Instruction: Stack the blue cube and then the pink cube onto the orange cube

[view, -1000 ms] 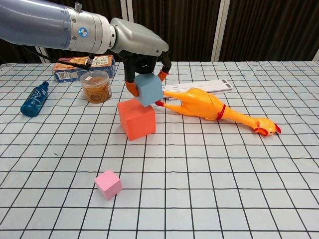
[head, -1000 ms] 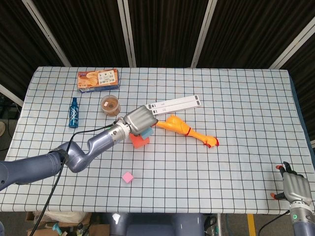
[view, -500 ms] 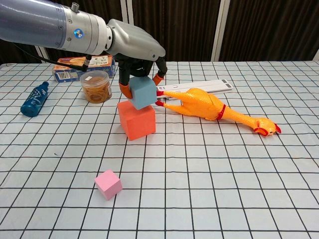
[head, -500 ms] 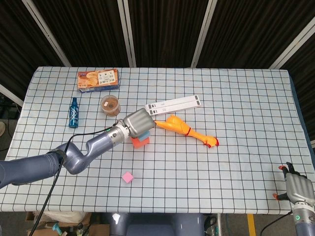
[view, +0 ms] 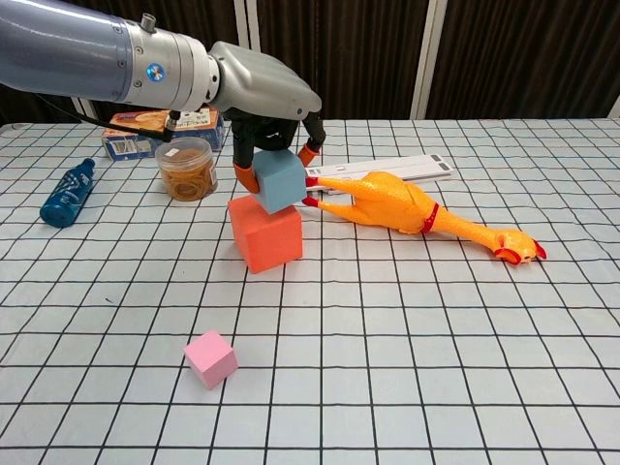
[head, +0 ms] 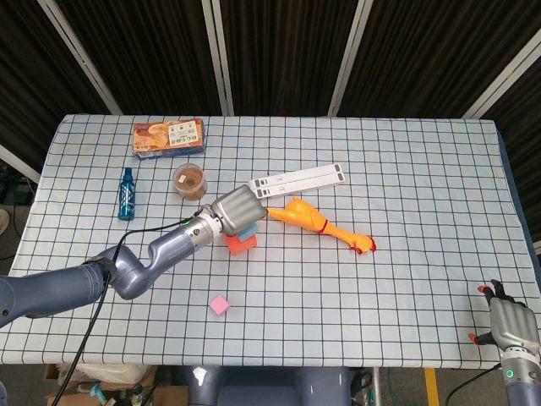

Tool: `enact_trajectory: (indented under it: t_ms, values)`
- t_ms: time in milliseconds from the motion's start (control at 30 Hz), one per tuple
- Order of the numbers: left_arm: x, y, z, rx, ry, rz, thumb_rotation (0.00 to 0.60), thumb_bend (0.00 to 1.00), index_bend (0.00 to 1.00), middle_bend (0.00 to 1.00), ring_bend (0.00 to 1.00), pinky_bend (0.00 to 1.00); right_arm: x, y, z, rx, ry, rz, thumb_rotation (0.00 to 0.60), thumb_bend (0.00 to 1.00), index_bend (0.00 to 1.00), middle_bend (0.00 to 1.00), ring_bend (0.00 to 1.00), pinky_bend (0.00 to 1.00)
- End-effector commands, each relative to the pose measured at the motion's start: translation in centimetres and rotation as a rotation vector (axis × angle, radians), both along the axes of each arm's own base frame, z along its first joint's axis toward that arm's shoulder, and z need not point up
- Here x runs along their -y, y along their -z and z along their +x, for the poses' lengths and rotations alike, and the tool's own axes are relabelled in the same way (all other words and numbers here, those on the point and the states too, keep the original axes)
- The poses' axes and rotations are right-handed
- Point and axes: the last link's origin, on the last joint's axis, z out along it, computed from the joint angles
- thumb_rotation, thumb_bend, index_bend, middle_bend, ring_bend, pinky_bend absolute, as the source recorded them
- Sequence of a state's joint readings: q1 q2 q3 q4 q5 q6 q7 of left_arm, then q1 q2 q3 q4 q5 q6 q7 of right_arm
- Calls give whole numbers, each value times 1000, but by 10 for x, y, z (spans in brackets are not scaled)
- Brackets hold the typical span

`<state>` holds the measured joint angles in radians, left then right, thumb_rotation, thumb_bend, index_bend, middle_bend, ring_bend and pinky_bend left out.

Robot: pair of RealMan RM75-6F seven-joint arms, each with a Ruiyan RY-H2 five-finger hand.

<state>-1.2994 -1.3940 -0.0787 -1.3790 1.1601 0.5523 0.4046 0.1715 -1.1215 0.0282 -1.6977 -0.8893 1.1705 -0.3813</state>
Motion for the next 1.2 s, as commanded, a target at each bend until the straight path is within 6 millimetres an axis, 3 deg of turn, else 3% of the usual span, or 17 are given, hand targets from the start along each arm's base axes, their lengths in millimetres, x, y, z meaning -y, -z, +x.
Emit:
enact_trajectory:
  t_ms: [33, 1200]
  values:
    - [1, 1, 0, -1, 2, -6, 600, 319, 724, 701, 736, 1000, 0, -1, 0, -1, 0, -2, 600, 122, 210, 70, 241, 264]
    - [0, 1, -22, -30, -32, -7, 600, 321, 731, 701, 736, 1000, -1, 2, -2, -5, 20, 9, 600, 122, 210, 70, 241, 264]
